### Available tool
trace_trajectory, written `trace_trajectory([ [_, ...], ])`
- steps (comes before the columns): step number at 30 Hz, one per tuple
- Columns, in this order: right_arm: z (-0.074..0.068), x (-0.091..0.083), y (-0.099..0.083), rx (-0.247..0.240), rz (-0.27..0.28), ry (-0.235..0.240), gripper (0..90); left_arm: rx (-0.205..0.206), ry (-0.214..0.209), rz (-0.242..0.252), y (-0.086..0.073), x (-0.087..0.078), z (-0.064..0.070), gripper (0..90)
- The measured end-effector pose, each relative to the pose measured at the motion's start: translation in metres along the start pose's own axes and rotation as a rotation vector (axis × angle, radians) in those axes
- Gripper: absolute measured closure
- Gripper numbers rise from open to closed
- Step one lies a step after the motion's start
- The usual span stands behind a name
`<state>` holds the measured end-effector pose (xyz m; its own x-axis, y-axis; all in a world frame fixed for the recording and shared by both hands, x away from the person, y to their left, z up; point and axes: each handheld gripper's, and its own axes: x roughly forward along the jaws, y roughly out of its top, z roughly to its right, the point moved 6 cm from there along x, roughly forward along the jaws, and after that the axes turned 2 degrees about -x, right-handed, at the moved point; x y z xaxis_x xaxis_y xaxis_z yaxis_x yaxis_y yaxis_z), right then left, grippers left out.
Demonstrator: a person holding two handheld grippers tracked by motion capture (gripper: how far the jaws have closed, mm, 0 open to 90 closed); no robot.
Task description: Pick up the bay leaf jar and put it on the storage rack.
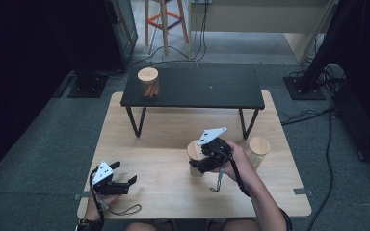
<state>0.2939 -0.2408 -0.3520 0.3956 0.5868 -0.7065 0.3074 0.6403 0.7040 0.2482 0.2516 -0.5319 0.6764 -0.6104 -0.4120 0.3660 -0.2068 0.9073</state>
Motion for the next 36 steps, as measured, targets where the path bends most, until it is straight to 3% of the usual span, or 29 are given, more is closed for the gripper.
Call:
trace_trajectory([
  [36, 0.039, -0.048, 0.057, -0.020, 0.017, -0.035, 25.2, 0.002, -0.003, -0.002, 0.000, 0.000, 0.000, 3.4],
])
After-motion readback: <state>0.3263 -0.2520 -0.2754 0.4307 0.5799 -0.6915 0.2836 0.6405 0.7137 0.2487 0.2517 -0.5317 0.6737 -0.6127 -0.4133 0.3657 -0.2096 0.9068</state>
